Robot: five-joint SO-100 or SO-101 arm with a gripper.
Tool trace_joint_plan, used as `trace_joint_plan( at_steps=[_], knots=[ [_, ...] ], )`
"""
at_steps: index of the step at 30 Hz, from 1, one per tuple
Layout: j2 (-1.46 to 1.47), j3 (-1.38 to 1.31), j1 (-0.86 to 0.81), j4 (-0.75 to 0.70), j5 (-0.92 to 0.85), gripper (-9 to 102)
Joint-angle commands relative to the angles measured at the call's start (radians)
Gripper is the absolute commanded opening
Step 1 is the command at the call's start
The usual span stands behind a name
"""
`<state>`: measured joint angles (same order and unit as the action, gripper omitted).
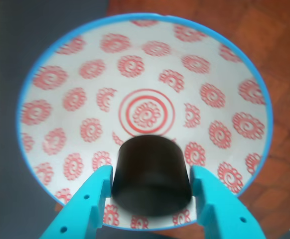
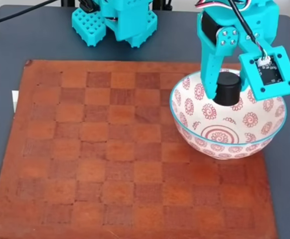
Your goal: Grasp a black cylinder and put it in a bowl.
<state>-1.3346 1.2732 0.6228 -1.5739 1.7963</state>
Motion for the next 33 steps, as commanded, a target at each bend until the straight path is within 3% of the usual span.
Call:
trace_joint_plan(
  at_steps=[1,10,18,33],
  knots=[
    [-0.009,-0.025,0.008,0.020,0.006,21],
    [-0.009,-0.023,0.000,0.003,0.006,24],
    [-0.057,-0.008,-0.044,-0.048,-0.011,12],
    [-0.525,0.436,-0.186,-0.046,-0.012,3]
  ],
)
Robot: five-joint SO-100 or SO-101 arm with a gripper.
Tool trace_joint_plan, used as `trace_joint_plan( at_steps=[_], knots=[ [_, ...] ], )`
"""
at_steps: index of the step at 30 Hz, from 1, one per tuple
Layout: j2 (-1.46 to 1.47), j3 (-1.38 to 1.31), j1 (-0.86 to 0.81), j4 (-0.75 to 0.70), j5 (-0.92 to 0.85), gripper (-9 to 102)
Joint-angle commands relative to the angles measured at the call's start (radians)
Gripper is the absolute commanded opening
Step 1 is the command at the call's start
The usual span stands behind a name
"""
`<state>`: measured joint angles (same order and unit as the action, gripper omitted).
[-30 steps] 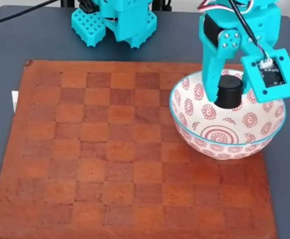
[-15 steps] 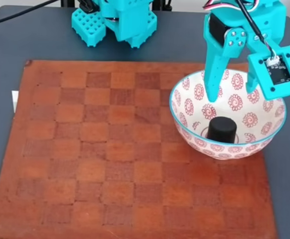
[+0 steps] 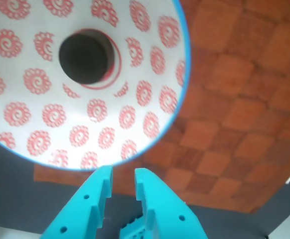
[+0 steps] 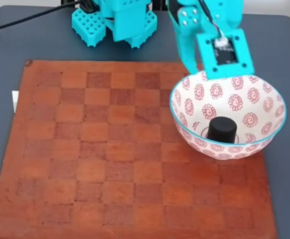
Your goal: Grasp a black cylinder and put it in a bowl.
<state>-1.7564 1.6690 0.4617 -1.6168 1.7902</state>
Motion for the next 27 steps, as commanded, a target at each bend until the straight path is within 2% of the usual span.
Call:
trace_joint_plan(
  at_steps=[1,10,27],
  knots=[
    [-0.133,0.071,-0.037,-0.003,-0.006,3],
    [-0.379,0.360,-0.163,0.009,-0.008,3],
    [-0.716,0.850,-0.370,0.299,-0.161,3]
  ],
)
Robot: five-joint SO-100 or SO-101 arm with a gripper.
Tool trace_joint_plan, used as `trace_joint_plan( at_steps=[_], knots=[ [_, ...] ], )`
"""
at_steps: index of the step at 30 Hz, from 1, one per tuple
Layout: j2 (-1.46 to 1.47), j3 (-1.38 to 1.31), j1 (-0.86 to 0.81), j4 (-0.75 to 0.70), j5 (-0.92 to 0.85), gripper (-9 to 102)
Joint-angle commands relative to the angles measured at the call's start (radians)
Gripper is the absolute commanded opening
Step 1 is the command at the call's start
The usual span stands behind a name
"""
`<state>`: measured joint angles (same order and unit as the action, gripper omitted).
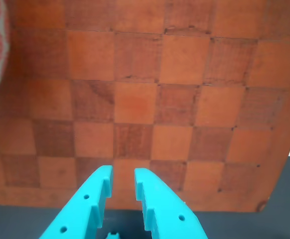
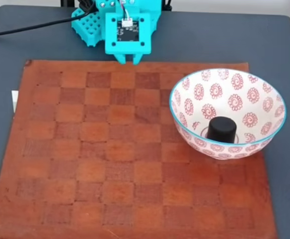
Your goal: Grasp a black cylinder and put it in a bowl.
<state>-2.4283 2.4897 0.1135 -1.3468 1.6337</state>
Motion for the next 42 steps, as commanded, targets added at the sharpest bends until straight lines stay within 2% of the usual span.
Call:
trace_joint_plan(
  at_steps=[1,14,42],
  knots=[
    [-0.057,0.051,-0.026,0.040,-0.005,3],
    [-0.184,0.247,-0.044,0.195,-0.009,3],
    [-0.706,0.569,-0.075,0.218,0.006,3]
  ],
)
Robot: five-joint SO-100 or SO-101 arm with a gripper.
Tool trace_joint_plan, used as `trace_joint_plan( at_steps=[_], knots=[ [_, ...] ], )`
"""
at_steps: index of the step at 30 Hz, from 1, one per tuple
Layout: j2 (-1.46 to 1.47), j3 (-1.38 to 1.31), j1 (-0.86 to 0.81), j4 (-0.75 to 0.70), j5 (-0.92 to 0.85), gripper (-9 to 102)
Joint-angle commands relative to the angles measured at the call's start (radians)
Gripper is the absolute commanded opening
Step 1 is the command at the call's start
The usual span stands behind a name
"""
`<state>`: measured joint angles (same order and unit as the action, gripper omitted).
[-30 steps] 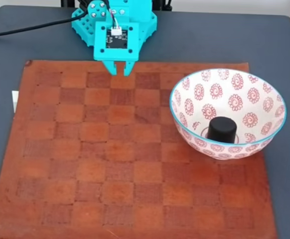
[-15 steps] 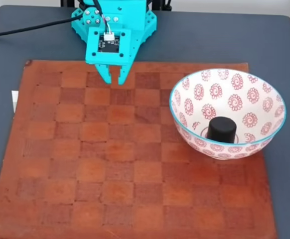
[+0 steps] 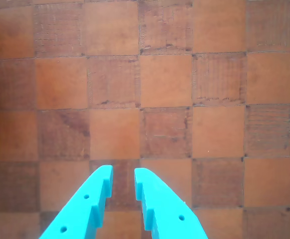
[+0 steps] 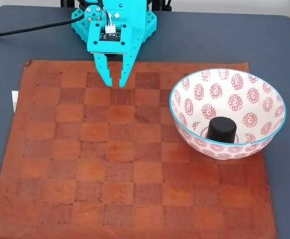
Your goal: Grasp a black cylinder and put it in a bowl.
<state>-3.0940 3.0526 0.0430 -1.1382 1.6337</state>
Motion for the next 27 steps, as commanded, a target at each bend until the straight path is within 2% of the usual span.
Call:
trace_joint_plan(
  at_steps=[1,14,27],
  knots=[
    [-0.061,0.020,-0.005,0.009,0.008,3],
    [-0.298,0.135,0.005,-0.049,0.005,3],
    [-0.310,0.135,0.014,-0.060,-0.009,3]
  ],
)
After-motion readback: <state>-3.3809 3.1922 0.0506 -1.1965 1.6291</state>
